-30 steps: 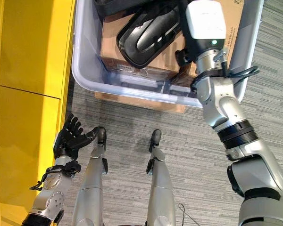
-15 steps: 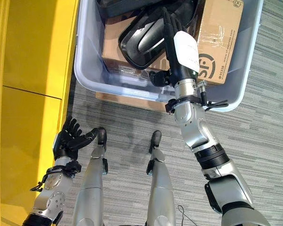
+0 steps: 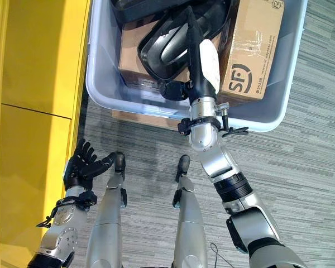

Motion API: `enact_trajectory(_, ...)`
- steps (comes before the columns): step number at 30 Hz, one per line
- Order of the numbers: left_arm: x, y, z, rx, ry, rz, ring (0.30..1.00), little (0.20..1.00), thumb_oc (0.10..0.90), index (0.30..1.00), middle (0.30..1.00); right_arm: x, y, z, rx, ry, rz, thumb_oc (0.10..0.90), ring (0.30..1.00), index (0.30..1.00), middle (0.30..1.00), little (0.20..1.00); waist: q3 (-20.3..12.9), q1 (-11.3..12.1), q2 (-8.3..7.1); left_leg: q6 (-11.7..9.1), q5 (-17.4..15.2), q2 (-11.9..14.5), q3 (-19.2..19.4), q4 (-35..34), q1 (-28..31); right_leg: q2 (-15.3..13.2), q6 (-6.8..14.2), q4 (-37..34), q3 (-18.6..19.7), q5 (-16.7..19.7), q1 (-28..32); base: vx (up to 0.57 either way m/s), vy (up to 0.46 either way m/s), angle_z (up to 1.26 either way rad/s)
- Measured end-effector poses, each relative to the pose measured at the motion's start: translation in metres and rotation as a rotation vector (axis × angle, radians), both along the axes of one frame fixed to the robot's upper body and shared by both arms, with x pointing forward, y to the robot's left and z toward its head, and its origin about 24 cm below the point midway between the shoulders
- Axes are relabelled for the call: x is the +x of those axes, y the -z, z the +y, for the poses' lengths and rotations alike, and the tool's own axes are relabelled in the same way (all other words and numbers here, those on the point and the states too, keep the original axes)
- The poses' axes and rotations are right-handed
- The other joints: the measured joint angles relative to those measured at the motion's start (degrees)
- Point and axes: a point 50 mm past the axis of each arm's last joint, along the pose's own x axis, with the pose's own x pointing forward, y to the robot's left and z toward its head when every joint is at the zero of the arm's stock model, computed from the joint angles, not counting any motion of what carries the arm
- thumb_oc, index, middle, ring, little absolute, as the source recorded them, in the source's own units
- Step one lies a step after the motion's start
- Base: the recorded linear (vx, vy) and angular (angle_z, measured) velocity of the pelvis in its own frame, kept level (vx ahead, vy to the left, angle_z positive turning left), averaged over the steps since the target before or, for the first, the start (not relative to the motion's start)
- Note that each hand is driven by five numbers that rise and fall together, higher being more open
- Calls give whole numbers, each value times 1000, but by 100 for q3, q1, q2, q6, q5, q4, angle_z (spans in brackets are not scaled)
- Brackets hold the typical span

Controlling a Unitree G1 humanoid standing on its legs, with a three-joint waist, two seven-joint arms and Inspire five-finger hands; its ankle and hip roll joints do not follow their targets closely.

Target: Move parts from the plastic box to the shelf.

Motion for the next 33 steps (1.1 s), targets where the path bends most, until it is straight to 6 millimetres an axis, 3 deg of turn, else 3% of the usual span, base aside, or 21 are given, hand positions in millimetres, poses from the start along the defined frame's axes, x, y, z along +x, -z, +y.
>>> enact_trajectory(4,0,0,1,0,-17,4,1000,1000,900,1000,1000,-2,2,14,1,-41,-1,900,1000,1000,1000,1000,0,-1,0,0,0,3,-3,-1,1,2,1,1,-4,0,1,0,0,0)
enact_trajectory(13,0,1,-1,0,-11,8,1000,1000,900,1000,1000,-2,3,23,16,-86,15,900,1000,1000,1000,1000,0,105,0,-1,0,0,-6,-1,1,-5,1,1,-12,-3,2,0,0,0)
enact_trajectory(20,0,2,-5,0,-9,16,1000,1000,900,1000,1000,-3,5,44,145,-198,69,900,1000,1000,1000,1000,-1,111,-2,-3,-1,2,-24,-3,-6,-13,-9,11,-59,-18,2,0,0,0)
enact_trajectory(24,0,2,-5,1,-10,16,1000,1000,900,1000,1000,7,13,55,178,-221,139,900,1000,1000,1000,1000,-2,132,-3,-10,-6,-10,-58,-1,-86,-19,0,20,-74,-41,-57,7,10,4)
enact_trajectory(33,1,0,-8,1,1,9,1000,1000,900,1000,1000,27,1,43,296,-109,149,900,1000,1000,1000,1000,0,265,5,-59,23,-53,-51,27,-455,-93,28,149,-75,-61,-477,1,4,0)
